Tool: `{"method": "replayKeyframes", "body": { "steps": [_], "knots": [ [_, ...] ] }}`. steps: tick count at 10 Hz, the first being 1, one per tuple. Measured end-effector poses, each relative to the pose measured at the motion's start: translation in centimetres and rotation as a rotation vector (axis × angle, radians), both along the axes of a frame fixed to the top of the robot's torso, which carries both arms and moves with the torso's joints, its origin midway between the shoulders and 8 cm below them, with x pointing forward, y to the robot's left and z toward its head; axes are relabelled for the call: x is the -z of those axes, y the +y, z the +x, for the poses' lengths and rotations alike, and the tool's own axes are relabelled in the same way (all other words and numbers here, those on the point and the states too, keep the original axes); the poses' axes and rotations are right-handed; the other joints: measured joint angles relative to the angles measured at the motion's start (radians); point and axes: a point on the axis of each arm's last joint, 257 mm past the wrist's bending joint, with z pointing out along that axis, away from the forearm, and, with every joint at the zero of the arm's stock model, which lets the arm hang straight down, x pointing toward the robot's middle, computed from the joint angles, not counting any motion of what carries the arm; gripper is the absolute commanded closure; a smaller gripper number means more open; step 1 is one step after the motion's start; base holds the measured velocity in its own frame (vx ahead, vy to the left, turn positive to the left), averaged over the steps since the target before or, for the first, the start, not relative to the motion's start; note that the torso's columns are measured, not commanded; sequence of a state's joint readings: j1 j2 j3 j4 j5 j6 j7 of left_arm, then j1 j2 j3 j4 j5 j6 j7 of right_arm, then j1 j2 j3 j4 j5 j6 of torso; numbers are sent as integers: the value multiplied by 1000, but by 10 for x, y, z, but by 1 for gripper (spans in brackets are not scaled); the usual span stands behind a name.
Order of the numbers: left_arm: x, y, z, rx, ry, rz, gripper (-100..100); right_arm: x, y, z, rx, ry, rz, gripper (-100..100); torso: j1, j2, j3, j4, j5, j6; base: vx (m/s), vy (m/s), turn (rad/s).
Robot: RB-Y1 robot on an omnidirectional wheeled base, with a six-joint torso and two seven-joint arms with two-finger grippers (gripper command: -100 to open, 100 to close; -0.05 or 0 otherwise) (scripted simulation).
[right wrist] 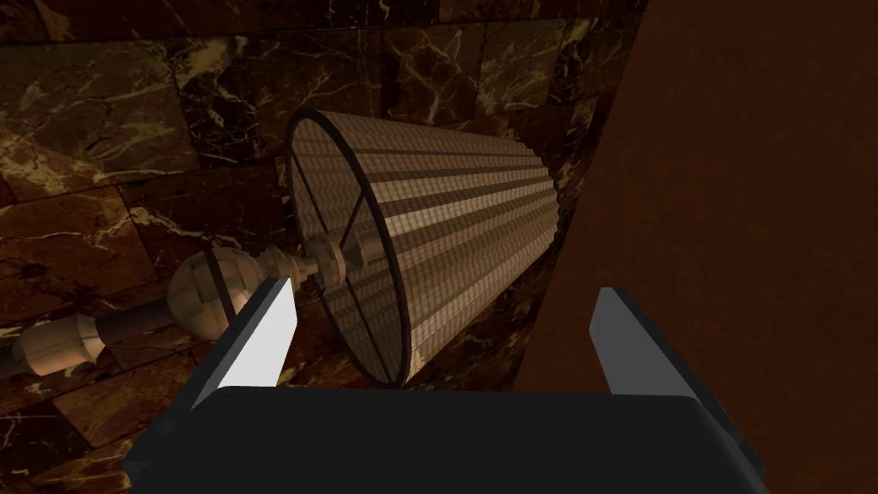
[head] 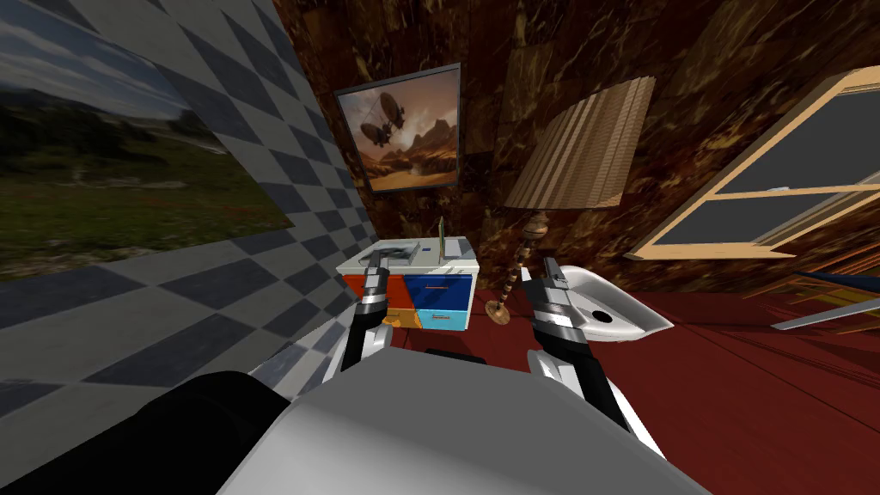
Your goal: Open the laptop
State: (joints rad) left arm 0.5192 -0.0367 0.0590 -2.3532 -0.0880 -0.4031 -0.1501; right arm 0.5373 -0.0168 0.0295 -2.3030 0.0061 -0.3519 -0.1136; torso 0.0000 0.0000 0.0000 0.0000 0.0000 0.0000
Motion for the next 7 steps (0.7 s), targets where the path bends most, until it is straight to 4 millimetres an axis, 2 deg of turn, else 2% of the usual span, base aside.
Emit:
{"method": "replayKeyframes", "body": {
  "steps": [2,7],
  "knots": [
    [0,0,0,0,0,0,0,0,0,0,0,0,0,0,0,104,-209,105,0,0,0,0,0],
    [0,0,0,0,0,0,0,0,0,0,0,0,0,0,0,470,-939,470,0,0,0,0,0]
  ]
}}
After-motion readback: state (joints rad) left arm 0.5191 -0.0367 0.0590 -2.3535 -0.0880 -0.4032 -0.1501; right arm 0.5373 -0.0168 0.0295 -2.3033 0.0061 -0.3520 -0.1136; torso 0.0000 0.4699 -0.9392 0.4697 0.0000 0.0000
